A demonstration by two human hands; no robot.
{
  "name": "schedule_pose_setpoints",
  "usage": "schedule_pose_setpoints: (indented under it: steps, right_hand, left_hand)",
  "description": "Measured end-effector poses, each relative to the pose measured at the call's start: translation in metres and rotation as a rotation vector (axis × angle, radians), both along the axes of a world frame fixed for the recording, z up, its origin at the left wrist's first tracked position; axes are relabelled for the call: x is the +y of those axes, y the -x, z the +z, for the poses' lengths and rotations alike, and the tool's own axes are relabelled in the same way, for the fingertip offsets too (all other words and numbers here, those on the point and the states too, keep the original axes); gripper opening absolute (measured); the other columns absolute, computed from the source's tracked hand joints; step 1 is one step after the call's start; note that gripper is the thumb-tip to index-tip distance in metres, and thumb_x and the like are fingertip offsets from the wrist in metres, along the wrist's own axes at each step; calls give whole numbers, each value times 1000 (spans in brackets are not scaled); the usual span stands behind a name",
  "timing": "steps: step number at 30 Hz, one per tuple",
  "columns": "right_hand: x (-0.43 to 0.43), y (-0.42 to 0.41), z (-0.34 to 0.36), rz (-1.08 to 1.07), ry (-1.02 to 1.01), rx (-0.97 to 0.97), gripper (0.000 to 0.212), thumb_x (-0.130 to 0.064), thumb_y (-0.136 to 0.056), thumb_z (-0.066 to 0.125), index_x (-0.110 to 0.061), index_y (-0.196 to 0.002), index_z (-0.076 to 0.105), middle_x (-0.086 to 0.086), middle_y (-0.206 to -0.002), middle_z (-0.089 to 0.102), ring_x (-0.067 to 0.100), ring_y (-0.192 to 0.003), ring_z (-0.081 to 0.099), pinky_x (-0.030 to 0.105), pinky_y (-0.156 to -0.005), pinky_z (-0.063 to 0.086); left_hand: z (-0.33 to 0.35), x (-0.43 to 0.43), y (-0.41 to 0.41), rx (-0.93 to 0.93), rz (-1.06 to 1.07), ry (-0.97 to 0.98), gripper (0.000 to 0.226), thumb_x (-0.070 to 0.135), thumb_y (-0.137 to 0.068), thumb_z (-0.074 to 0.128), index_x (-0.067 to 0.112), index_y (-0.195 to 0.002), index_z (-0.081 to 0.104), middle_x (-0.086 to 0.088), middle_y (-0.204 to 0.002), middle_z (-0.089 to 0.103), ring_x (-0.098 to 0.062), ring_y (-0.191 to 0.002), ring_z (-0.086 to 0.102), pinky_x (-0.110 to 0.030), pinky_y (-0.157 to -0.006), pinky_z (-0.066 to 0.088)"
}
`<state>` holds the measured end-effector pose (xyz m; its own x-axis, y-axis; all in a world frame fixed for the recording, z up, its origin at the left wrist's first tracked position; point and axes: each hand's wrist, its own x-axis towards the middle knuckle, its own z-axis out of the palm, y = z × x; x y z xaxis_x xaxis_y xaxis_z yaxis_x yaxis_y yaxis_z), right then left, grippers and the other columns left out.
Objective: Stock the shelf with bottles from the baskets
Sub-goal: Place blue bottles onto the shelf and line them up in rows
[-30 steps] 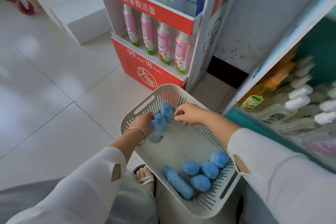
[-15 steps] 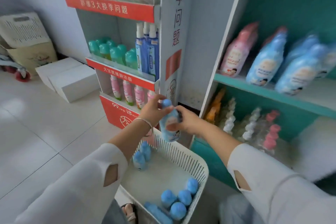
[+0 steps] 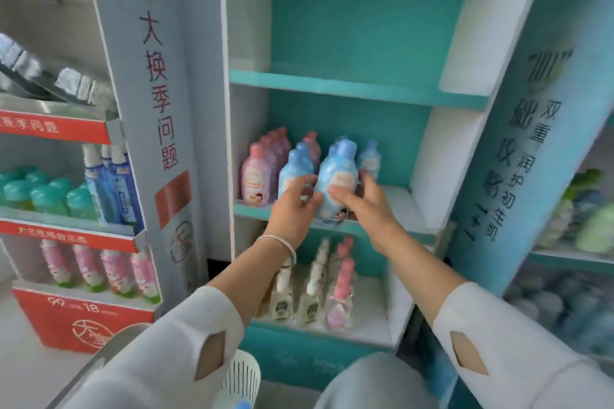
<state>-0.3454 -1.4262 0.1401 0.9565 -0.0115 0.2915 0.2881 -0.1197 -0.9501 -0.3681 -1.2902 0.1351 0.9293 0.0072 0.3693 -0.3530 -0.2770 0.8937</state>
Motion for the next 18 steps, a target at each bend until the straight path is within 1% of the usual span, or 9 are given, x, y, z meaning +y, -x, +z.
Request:
schedule_pose_setpoints:
  steps: [1, 2, 3, 6, 8, 10, 14, 16, 18]
  right_hand:
    - [-15, -5, 1, -58, -18, -18, 33, -13, -83, 70, -19, -109, 51, 2, -99, 64, 20, -92, 61, 38, -85, 51]
    - [-27, -11, 0, -117, -14, -26, 34, -14, -82, 71, -18, -110, 51, 1, -99, 64, 20, -93, 62, 38, -86, 50]
    - [-38, -18, 0, -167, 4, -29, 38, -16, -81, 72, -16, -113, 50, 3, -102, 64, 22, -95, 62, 38, -87, 50]
    - [-61, -43, -8, -255, 93, -1, 45, -18, -79, 74, -12, -116, 48, 9, -112, 63, 27, -101, 61, 39, -88, 50]
    - [-70, -62, -12, -279, 174, 49, 49, -17, -80, 73, -9, -120, 46, 6, -113, 59, 23, -97, 58, 31, -82, 46]
    - [-76, -81, -16, -278, 226, 89, 52, -16, -81, 73, -7, -123, 44, 5, -112, 56, 19, -94, 53, 28, -78, 41]
    - [-80, -124, -25, -249, 260, 111, 56, -11, -78, 75, -5, -125, 45, 6, -112, 57, 18, -96, 53, 27, -78, 40]
    - [-80, -145, -29, -263, 236, 113, 55, -10, -75, 76, -7, -123, 48, 9, -118, 60, 22, -100, 57, 31, -82, 45]
    - [-81, -162, -32, -284, 231, 103, 55, -12, -74, 77, -9, -122, 49, 12, -122, 60, 28, -108, 59, 41, -92, 48]
  left_hand:
    - [3, -9, -1, -30, -6, -43, 30, 10, -95, 47, 11, -125, 51, -1, -100, 55, -16, -84, 54, -9, -69, 43]
    - [4, -16, -3, -53, -10, -88, 29, 9, -95, 47, 12, -123, 52, 1, -96, 55, -14, -80, 54, -5, -63, 41]
    - [3, -20, -7, -62, -13, -127, 28, 10, -95, 47, 13, -122, 53, 3, -93, 55, -13, -78, 54, -6, -62, 41]
    - [-1, -31, -24, -19, 13, -196, 25, 12, -95, 47, 16, -119, 54, 2, -90, 57, -14, -77, 56, -12, -63, 41]
    - [-5, -39, -36, -2, 27, -239, 25, 13, -94, 46, 17, -117, 55, 1, -90, 57, -17, -79, 57, -16, -65, 43]
    - [-9, -51, -48, -2, 12, -287, 25, 12, -94, 46, 16, -117, 56, 0, -92, 58, -20, -84, 58, -20, -73, 43]
    - [-17, -76, -70, -56, -40, -384, 28, 9, -93, 47, 13, -119, 57, 0, -94, 56, -13, -79, 51, -17, -76, 40]
    - [-21, -84, -81, -88, -52, -395, 28, 8, -93, 47, 13, -118, 58, -4, -99, 61, -13, -80, 50, -16, -79, 40]
    - [-25, -85, -89, -104, -61, -401, 30, 7, -93, 46, 13, -120, 58, -5, -106, 63, -17, -87, 55, -14, -78, 37]
